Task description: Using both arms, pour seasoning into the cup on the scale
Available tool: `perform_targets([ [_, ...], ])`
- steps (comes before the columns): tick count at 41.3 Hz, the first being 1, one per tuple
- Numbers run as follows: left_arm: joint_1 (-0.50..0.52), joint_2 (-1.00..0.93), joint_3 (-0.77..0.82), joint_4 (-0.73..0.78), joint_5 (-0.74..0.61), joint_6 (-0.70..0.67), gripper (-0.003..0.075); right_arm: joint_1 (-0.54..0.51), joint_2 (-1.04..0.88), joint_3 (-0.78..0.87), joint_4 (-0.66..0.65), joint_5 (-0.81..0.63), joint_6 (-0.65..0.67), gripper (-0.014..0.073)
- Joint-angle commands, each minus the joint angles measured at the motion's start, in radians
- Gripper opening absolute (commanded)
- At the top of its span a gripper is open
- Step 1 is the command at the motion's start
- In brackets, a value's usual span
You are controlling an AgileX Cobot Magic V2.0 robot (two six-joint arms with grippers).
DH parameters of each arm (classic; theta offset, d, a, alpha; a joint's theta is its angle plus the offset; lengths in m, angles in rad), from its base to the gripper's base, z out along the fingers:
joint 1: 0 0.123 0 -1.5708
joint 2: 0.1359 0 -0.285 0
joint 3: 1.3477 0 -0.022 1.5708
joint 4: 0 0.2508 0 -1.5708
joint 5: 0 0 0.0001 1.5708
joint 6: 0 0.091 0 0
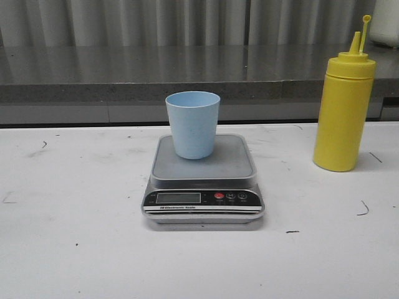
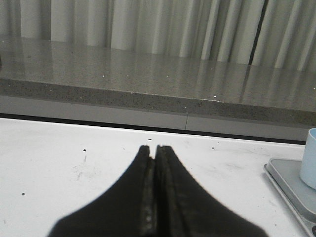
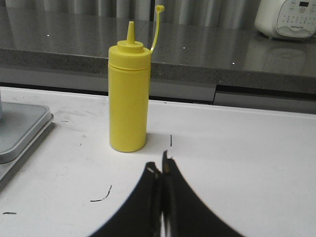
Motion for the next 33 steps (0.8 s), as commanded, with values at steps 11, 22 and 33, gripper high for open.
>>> perform_targets([
  [11,-0.003,-0.017,0.025,0.001,-0.083,-0.002,-0.0020,-0.005,-0.016,-0.007,0.000,-0.145,-0.008,-0.0068],
  [22,-0.003,-0.017,0.025,0.001,-0.083,-0.002,-0.0020,-0.005,-0.016,-0.006,-0.096,-0.138,0.163,-0.0068],
  [33,-0.003,-0.017,0.025,0.001,-0.083,-0.002,-0.0020,-0.005,-0.016,-0.006,-0.095,-0.127,0.163,-0.0068],
])
